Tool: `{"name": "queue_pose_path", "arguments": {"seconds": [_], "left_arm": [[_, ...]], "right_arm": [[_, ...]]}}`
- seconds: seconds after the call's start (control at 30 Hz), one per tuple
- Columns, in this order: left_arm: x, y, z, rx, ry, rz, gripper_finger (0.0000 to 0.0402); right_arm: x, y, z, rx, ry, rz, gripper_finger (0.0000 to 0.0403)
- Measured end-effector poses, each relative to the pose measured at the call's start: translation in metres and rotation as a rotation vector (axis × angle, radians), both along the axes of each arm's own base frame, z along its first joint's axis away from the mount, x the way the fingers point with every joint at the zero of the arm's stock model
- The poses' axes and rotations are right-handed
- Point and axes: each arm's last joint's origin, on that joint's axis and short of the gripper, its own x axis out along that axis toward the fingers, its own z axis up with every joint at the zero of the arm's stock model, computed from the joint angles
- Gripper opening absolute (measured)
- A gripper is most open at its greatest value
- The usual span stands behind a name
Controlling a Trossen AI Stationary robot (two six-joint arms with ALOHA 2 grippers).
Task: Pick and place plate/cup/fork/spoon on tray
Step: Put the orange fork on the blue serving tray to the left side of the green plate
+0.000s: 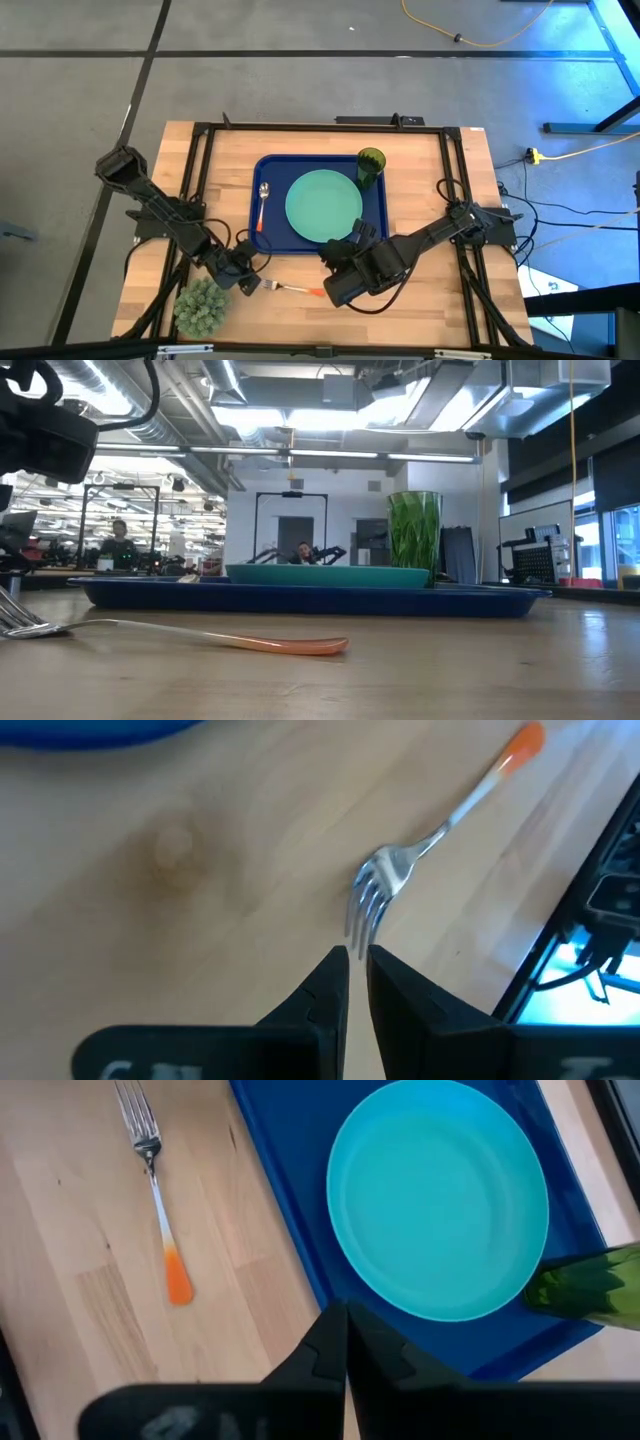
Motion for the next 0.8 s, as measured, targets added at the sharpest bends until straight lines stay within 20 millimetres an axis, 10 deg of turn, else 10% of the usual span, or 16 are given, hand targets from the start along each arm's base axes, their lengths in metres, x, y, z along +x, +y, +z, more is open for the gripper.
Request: {"name": "queue_pose_path", "arguments": {"seconds": [0.8], "left_arm": [[0.0009, 0.0026, -0.0012, 0.013, -0.007, 0.019, 0.0033]], "right_arm": [[0.0, 0.0003, -0.0004, 0.007, 0.005, 0.002, 0.0004]]}}
